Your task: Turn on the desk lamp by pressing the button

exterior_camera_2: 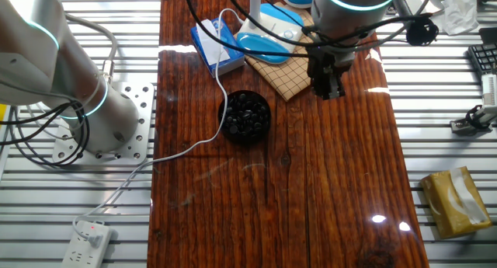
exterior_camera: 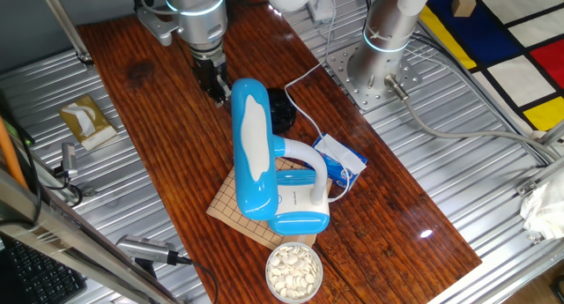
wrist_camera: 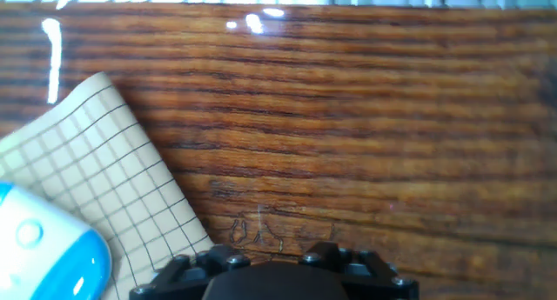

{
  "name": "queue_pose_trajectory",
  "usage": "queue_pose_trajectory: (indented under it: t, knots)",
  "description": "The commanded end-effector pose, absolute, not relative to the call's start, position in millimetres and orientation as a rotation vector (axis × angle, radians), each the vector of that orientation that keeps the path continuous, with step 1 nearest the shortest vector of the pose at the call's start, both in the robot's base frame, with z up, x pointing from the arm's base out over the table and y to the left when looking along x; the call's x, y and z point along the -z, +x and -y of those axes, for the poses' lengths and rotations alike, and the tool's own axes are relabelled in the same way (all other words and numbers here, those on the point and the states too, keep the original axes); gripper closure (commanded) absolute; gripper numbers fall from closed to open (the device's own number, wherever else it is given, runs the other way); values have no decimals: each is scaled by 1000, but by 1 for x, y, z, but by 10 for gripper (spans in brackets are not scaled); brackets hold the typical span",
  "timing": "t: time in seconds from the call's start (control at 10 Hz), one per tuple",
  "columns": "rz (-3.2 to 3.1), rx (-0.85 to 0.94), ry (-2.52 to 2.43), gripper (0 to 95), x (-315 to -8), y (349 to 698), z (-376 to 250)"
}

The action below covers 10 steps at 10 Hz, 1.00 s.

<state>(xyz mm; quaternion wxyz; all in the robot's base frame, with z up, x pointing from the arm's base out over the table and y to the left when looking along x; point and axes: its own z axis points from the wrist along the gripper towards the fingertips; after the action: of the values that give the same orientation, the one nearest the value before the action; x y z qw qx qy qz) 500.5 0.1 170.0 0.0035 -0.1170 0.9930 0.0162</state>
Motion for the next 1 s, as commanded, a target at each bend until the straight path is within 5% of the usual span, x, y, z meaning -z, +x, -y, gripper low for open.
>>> queue_pose_trajectory:
  t: [0.1, 1.0]
  knots:
    - [-3115, -77, -358, 950, -170, 500, 0]
    - [-3242, -296, -396, 950, -184, 593, 10]
